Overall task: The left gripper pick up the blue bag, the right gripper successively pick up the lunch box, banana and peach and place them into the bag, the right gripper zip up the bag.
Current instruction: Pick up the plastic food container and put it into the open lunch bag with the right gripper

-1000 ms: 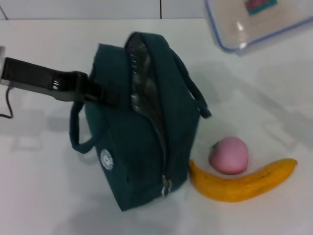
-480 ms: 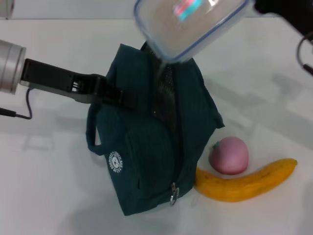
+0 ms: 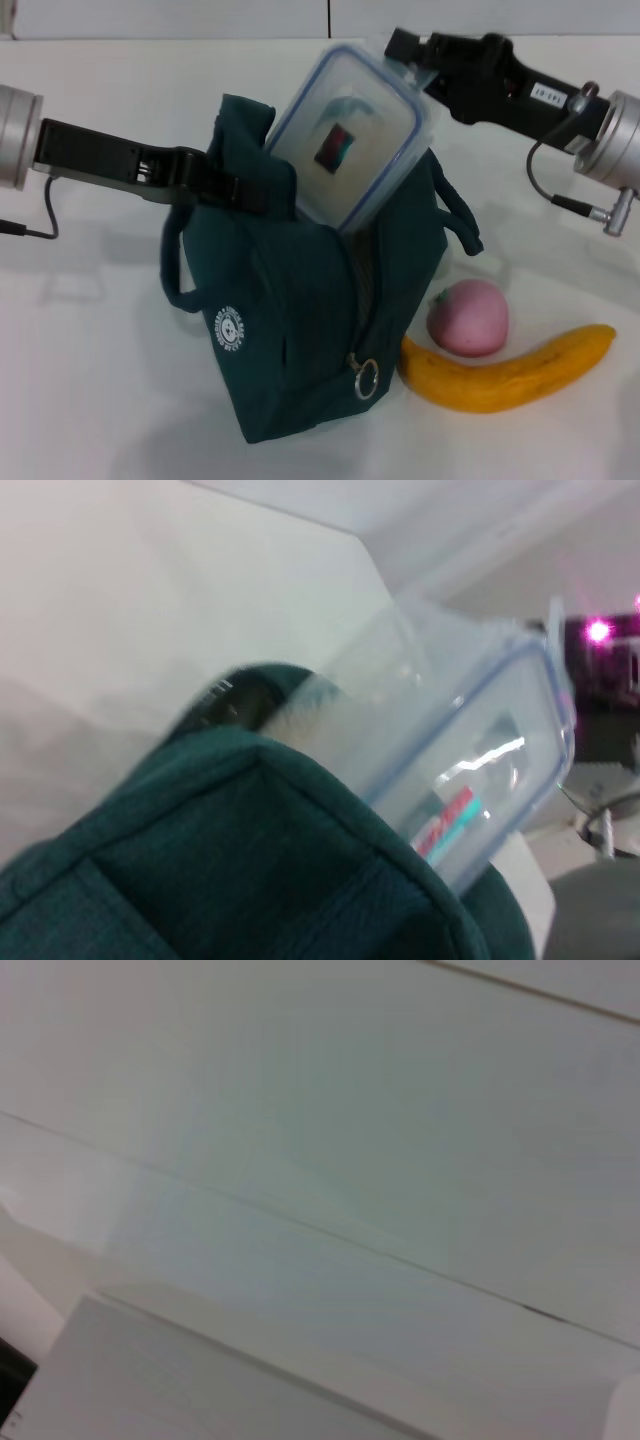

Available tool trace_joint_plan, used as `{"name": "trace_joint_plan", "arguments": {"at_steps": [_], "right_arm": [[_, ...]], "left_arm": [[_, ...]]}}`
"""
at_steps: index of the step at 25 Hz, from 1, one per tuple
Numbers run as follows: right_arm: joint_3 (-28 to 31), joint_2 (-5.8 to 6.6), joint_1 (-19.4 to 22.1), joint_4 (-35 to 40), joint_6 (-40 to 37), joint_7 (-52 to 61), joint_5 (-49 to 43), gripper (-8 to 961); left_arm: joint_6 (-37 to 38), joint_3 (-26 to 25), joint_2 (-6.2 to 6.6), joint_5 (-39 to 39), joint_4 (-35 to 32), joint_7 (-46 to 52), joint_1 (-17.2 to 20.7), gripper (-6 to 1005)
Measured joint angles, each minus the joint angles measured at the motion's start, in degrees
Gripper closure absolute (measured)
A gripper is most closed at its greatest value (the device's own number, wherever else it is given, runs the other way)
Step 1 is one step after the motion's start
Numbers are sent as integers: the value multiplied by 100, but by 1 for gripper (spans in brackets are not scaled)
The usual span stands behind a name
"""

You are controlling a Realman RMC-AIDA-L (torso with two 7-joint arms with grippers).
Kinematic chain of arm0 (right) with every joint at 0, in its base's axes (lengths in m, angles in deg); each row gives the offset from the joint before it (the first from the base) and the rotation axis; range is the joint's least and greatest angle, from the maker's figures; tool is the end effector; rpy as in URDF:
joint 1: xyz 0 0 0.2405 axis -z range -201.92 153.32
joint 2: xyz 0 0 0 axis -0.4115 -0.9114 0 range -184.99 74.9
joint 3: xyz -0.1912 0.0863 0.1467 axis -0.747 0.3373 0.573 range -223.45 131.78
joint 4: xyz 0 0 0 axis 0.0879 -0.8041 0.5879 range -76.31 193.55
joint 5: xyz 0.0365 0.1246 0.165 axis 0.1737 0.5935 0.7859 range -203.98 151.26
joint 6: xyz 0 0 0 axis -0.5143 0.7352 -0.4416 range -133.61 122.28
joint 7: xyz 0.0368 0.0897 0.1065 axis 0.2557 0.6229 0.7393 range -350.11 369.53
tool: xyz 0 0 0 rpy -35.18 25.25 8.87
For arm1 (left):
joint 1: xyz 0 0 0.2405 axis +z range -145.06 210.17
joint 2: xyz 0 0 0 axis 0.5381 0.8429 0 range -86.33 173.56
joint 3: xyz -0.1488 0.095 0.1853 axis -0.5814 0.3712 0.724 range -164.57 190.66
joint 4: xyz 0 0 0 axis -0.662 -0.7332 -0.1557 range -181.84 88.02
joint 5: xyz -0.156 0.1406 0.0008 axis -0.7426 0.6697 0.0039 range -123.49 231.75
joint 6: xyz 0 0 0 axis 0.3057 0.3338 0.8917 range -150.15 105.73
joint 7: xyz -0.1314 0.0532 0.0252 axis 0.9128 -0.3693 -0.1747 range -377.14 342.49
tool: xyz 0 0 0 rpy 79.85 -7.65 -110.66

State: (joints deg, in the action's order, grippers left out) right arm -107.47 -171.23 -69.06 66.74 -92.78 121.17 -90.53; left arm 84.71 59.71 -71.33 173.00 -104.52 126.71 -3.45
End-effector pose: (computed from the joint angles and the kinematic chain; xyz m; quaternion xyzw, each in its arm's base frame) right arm 0.1718 0.3719 -0.0262 0.7017 -0.5163 -0.4845 0.0797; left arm -0.1959 0.3402 0.0575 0.8447 0.5154 0.1373 0.0454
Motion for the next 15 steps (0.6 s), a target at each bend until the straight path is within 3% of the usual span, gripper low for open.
{"name": "trace_joint_plan", "arguments": {"at_steps": [13,15], "right_arm": [[-425,0,-91,272,6,-28,50,826],[-405,1,-89,320,35,-30,59,751]], "left_arm": [[-84,0,34,3,4,-96,2,962],[-85,0,33,3,6,-103,19,962]]}}
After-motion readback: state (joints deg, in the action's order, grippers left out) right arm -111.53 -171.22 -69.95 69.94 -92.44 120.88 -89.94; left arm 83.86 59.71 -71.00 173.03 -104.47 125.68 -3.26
